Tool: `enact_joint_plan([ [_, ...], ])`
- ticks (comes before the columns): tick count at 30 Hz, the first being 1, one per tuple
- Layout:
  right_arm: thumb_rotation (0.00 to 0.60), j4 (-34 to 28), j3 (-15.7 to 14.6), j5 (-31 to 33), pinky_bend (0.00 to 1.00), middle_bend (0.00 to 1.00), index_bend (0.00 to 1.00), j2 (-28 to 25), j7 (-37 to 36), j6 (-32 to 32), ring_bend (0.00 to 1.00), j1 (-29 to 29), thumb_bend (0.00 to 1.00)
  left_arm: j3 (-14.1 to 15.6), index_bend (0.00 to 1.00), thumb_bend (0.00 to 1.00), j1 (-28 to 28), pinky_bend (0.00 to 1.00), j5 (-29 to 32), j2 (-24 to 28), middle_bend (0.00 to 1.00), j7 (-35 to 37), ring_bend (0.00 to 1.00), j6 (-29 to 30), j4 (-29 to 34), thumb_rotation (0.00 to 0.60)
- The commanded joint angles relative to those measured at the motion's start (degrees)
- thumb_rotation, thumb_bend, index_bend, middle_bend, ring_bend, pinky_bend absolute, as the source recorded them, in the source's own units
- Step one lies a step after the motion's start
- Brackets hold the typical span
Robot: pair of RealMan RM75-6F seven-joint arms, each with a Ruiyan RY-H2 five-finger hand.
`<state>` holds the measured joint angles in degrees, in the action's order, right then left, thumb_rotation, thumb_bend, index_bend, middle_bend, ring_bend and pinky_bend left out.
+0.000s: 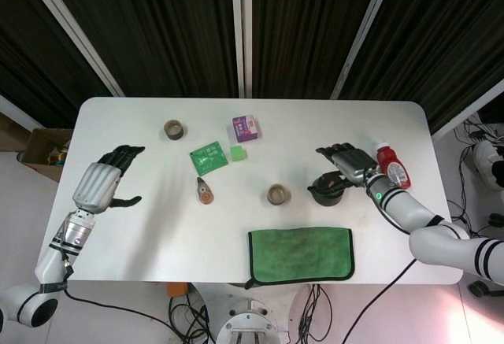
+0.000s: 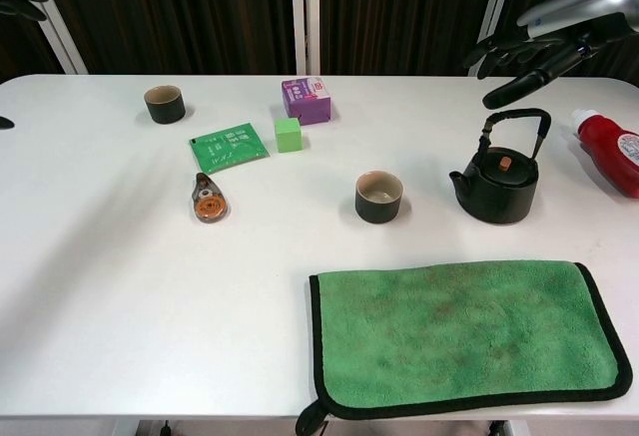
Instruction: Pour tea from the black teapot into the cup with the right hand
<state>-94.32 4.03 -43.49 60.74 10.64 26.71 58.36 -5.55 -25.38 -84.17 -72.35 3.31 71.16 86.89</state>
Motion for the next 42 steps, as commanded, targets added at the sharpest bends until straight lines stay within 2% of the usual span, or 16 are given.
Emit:
enact_joint_plan([
  [1,0.199,2.0,-0.9,0.6,0.00,0.16,0.00,1.5,-1.1,-0.9,0.00,1.1,0.00,0.0,0.12,0.00,0.0,0.27,0.0,0.1,0.14,0.3,0.11,0.0,-0.2,0.600],
  [6,0.199,3.2,-1.8,1.2,0.00,0.20,0.02,2.3,-2.1,-2.4,0.02,2.1,0.00,-0.1,0.12,0.00,-0.1,0.27,-0.1,0.0,0.14,0.8,0.11,-0.1,-0.6,0.600],
  [12,0.199,4.0,-3.5,1.8,0.00,0.28,0.12,2.1,-3.2,-4.9,0.14,3.8,0.03,0.1,0.12,0.00,-0.1,0.27,-0.3,-0.4,0.14,1.2,0.11,-0.1,-1.1,0.600],
  [21,0.198,4.9,-4.5,1.4,0.00,0.32,0.20,2.5,-5.1,-4.9,0.16,4.6,0.06,0.1,0.12,0.00,0.2,0.27,-0.4,-0.4,0.14,1.6,0.11,0.4,-1.4,0.600],
  [27,0.198,5.6,-5.3,0.8,0.00,0.43,0.34,3.3,-5.6,-4.0,0.27,4.9,0.08,0.2,0.12,0.00,0.3,0.27,-0.5,-0.4,0.14,1.7,0.11,0.5,-1.4,0.600],
  [30,0.198,5.8,-5.7,0.9,0.00,0.45,0.39,3.6,-5.6,-3.2,0.29,5.0,0.09,0.2,0.12,0.00,0.4,0.27,-0.5,-0.3,0.14,1.8,0.11,0.5,-1.5,0.600],
  [42,0.197,6.4,-7.2,1.5,0.00,0.46,0.39,4.6,-5.8,-3.3,0.30,5.9,0.13,0.1,0.12,0.00,0.4,0.27,-0.6,-0.5,0.14,2.2,0.11,0.6,-1.8,0.600],
])
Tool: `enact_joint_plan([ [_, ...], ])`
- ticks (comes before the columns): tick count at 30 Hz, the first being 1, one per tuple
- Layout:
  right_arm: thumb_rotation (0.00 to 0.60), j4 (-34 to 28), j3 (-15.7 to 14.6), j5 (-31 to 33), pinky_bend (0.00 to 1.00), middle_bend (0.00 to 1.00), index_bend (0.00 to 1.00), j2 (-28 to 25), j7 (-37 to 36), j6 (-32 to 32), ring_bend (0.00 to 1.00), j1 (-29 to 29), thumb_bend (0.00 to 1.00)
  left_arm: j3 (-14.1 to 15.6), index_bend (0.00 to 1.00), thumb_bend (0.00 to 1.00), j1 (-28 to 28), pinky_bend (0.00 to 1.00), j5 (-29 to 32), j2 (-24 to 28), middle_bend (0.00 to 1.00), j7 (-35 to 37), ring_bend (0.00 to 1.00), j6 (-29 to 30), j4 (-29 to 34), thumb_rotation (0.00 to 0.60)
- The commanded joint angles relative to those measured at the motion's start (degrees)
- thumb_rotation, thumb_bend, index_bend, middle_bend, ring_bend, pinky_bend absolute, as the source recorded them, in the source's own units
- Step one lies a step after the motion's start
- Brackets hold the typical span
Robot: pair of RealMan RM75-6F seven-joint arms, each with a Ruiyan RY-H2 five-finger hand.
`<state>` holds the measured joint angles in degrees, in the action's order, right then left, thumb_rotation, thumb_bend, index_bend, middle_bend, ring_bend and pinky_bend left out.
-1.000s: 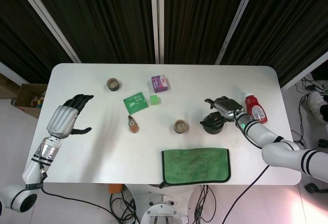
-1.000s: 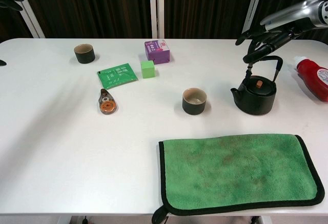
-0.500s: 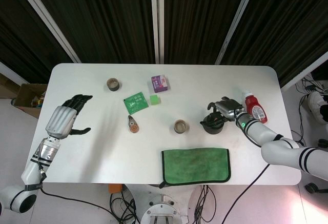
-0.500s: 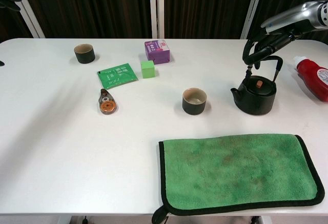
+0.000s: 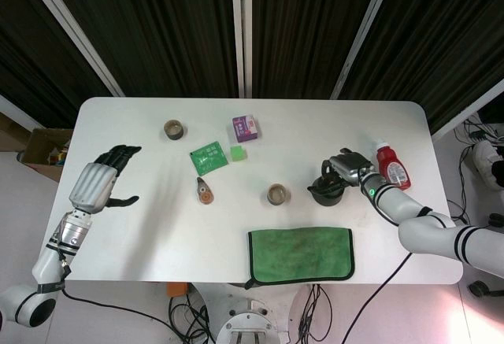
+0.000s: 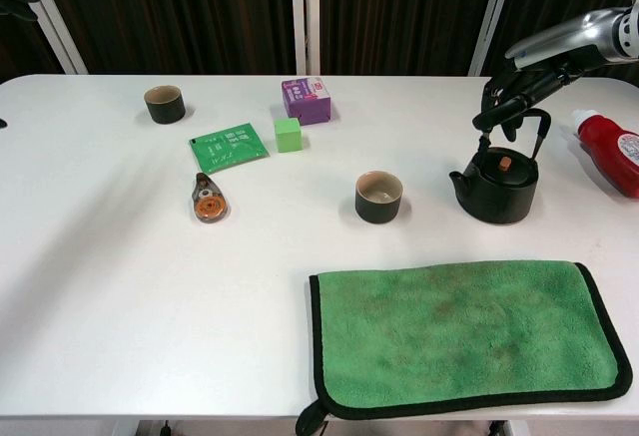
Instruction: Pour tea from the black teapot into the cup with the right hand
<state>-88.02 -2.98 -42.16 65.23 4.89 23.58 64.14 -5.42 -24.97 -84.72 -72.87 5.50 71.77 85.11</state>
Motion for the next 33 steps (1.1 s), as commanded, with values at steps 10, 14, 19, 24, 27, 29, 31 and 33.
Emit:
enact_joint_plan([
  [10,0.198,0.4,-1.7,0.7,0.00,0.51,0.46,0.0,-0.4,-1.3,0.36,1.2,0.14,0.0,0.12,0.00,0.0,0.27,0.1,0.0,0.14,0.0,0.11,-0.1,-0.1,0.600],
  [14,0.197,0.4,-2.3,0.8,0.00,0.51,0.46,0.3,-0.5,-1.9,0.37,1.7,0.15,0.1,0.12,0.00,0.0,0.27,0.0,-0.1,0.14,0.1,0.11,-0.1,-0.2,0.600],
  [19,0.200,1.1,-2.9,1.2,0.00,0.52,0.47,1.1,-0.9,-2.2,0.38,2.0,0.15,0.0,0.12,0.00,0.1,0.27,0.0,0.0,0.14,0.1,0.11,0.0,-0.2,0.600],
  [24,0.199,2.4,-3.0,1.9,0.00,0.53,0.50,2.2,-2.1,-3.7,0.40,2.5,0.15,0.0,0.12,0.00,0.1,0.27,0.1,0.1,0.14,0.2,0.11,0.0,-0.1,0.600],
  [27,0.199,3.2,-3.1,1.6,0.00,0.54,0.51,2.9,-2.5,-4.1,0.41,2.8,0.15,0.0,0.12,0.00,0.1,0.27,0.2,0.1,0.14,0.3,0.11,-0.1,-0.3,0.600],
  [29,0.199,3.6,-3.1,1.5,0.00,0.54,0.51,3.3,-2.8,-4.1,0.41,2.9,0.16,0.0,0.12,0.00,0.2,0.27,0.2,0.1,0.14,0.4,0.11,-0.1,-0.4,0.600],
  [31,0.199,3.7,-3.0,1.2,0.00,0.55,0.52,3.4,-3.1,-3.8,0.41,2.8,0.16,0.0,0.12,0.00,0.3,0.27,0.2,0.1,0.14,0.5,0.11,0.1,-0.4,0.600],
  [33,0.198,3.6,-2.8,0.9,0.00,0.56,0.53,3.4,-3.3,-3.5,0.42,2.7,0.16,0.0,0.12,0.00,0.3,0.27,0.1,0.2,0.14,0.6,0.11,0.1,-0.4,0.600],
])
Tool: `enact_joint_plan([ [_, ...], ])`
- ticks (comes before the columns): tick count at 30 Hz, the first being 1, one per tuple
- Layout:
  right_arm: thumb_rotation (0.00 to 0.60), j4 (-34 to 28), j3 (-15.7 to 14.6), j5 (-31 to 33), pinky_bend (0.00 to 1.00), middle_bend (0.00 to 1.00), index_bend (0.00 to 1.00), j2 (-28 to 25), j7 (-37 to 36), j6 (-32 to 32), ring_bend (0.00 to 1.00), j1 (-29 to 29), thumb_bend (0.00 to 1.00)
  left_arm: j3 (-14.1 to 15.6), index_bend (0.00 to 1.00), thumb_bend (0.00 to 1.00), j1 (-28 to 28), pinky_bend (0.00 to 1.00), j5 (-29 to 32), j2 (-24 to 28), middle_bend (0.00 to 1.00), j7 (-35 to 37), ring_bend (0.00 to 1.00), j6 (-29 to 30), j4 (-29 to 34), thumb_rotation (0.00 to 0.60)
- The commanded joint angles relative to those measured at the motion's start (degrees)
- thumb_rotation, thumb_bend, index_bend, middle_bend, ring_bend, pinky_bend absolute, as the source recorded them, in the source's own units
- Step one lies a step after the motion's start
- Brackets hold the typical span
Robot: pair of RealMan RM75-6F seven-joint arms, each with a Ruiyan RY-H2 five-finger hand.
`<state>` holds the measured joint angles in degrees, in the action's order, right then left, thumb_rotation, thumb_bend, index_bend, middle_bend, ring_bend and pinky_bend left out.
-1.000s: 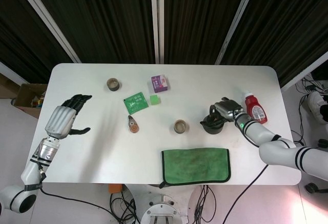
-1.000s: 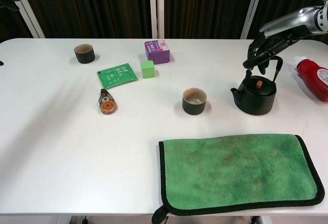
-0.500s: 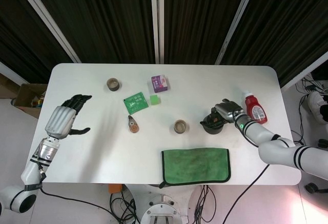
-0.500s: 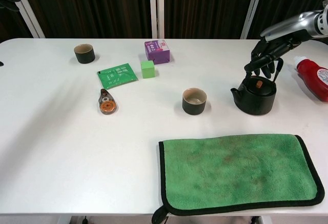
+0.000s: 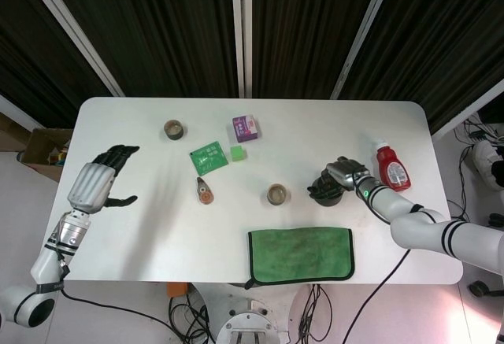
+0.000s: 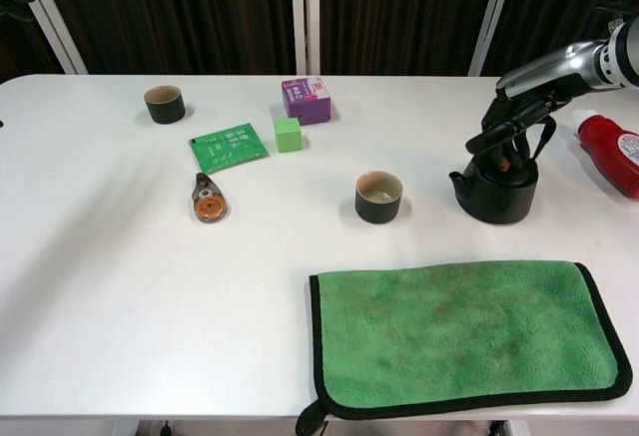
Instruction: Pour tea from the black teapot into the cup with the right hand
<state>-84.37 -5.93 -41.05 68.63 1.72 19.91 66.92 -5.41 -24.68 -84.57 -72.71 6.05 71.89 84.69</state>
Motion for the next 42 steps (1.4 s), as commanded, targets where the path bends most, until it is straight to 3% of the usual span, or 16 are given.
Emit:
enact_joint_plan([
  [1,0.198,-0.2,0.3,-0.5,0.00,0.56,0.54,-0.1,-0.3,0.4,0.43,-0.2,0.17,0.0,0.12,0.00,0.0,0.27,0.0,0.0,0.14,0.1,0.11,0.1,0.0,0.600],
  [21,0.197,-0.8,0.0,-1.6,0.00,0.70,0.69,-0.6,-1.3,0.3,0.57,0.1,0.19,0.1,0.12,0.00,0.3,0.27,-0.1,-0.2,0.14,0.5,0.11,0.2,-0.4,0.600],
  [35,0.196,-0.3,-1.4,-0.8,0.13,0.75,0.76,1.0,0.1,3.2,0.62,0.0,0.24,0.4,0.13,0.00,0.3,0.27,-0.1,-1.0,0.14,1.3,0.11,-0.1,-1.6,0.600],
  [42,0.198,-0.2,-1.3,-0.3,0.26,0.81,0.82,1.6,0.7,4.7,0.68,-0.4,0.28,0.5,0.13,0.00,0.3,0.27,0.0,-1.3,0.14,1.6,0.11,-0.5,-2.2,0.600],
])
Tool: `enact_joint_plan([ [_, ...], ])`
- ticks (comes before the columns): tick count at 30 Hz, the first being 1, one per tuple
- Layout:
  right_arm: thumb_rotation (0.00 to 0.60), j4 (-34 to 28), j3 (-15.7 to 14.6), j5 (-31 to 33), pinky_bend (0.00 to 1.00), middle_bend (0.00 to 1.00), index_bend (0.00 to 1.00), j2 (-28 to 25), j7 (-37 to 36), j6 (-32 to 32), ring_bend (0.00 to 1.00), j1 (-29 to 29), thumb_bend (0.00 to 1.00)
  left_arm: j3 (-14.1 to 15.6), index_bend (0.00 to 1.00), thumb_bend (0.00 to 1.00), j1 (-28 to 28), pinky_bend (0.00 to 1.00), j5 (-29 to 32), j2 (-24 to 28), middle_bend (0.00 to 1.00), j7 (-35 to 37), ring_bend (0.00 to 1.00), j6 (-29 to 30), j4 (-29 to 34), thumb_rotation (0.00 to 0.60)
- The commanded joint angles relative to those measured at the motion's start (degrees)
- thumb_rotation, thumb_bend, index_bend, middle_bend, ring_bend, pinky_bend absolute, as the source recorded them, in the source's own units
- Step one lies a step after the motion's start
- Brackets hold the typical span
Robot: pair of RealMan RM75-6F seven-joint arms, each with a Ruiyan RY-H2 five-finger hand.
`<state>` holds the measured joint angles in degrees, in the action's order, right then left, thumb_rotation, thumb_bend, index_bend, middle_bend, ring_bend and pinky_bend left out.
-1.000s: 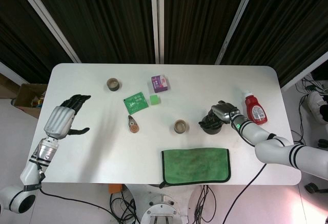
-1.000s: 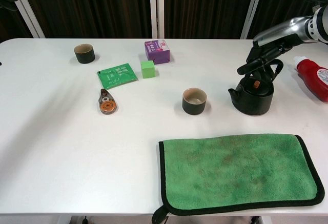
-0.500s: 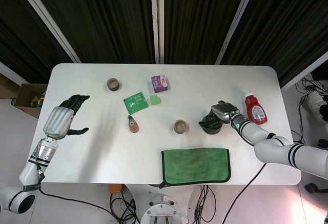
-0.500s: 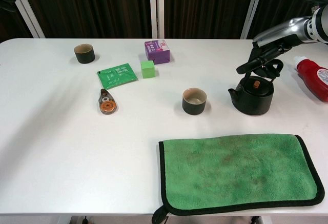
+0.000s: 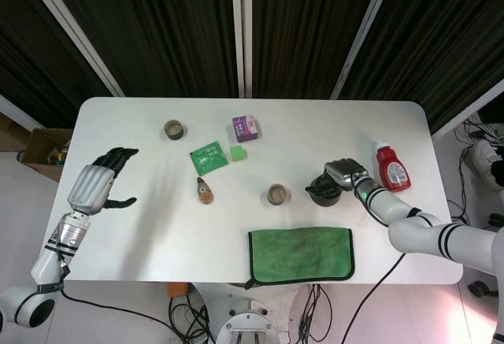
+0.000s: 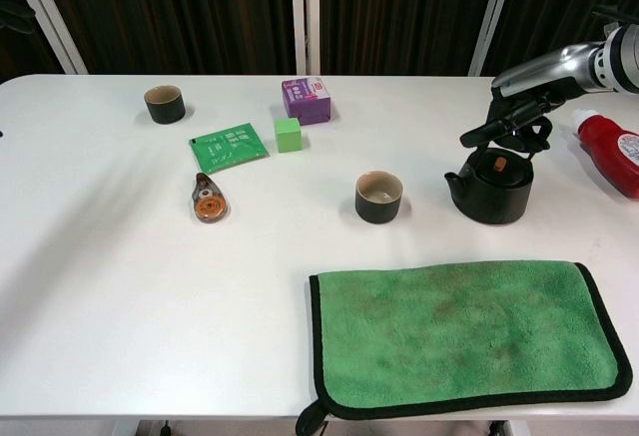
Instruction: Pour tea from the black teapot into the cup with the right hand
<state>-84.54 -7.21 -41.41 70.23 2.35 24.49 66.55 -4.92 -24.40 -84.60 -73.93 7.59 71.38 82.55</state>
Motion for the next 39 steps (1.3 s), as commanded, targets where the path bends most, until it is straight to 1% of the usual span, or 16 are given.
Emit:
enact_joint_plan([
  [1,0.197,0.0,0.1,0.1,0.26,0.82,0.83,0.1,0.2,0.3,0.69,-0.1,0.28,0.0,0.13,0.00,0.0,0.27,0.0,-0.1,0.14,0.1,0.11,0.0,-0.2,0.600],
  [11,0.198,-0.6,0.9,0.0,0.27,0.86,0.87,0.0,0.8,1.9,0.72,-0.8,0.29,0.0,0.13,0.00,-0.1,0.27,0.0,-0.1,0.14,0.4,0.11,-0.1,-0.4,0.600],
  [19,0.206,-0.8,1.7,-0.3,0.35,0.90,0.92,0.1,1.3,3.3,0.77,-1.7,0.33,0.0,0.13,0.00,-0.1,0.27,-0.1,-0.2,0.14,0.6,0.11,-0.2,-0.5,0.600],
  [20,0.210,-0.9,1.9,-0.5,0.36,0.91,0.93,0.2,1.4,3.5,0.77,-1.9,0.33,0.0,0.13,0.00,-0.1,0.27,-0.1,-0.2,0.14,0.5,0.11,-0.2,-0.5,0.600],
  [23,0.254,-0.9,2.2,-0.9,0.37,0.92,0.95,0.2,1.6,3.7,0.79,-2.1,0.34,-0.1,0.13,0.00,-0.1,0.27,0.0,-0.1,0.14,0.6,0.11,-0.3,-0.5,0.600],
  [28,0.272,-1.1,2.7,-1.1,0.39,0.94,0.97,0.2,2.1,4.2,0.80,-2.5,0.37,-0.1,0.13,0.00,-0.1,0.27,0.1,0.0,0.14,0.6,0.11,-0.2,-0.5,0.600],
  [32,0.322,-1.4,3.2,-1.5,0.42,0.95,1.00,0.2,2.5,5.6,0.82,-3.1,0.37,0.0,0.13,0.00,0.0,0.27,0.1,-0.2,0.14,0.7,0.11,-0.2,-0.6,0.600],
  [36,0.338,-2.0,3.7,-2.3,0.46,0.97,1.00,0.1,3.2,7.1,0.84,-3.8,0.39,0.1,0.13,0.00,0.0,0.27,0.1,-0.4,0.14,0.8,0.11,-0.3,-0.9,0.600],
  [39,0.344,-2.6,4.2,-3.0,0.49,0.98,1.00,0.1,3.9,8.5,0.84,-4.4,0.42,0.1,0.13,0.00,0.0,0.27,0.0,-0.5,0.14,0.9,0.11,-0.3,-1.1,0.600],
])
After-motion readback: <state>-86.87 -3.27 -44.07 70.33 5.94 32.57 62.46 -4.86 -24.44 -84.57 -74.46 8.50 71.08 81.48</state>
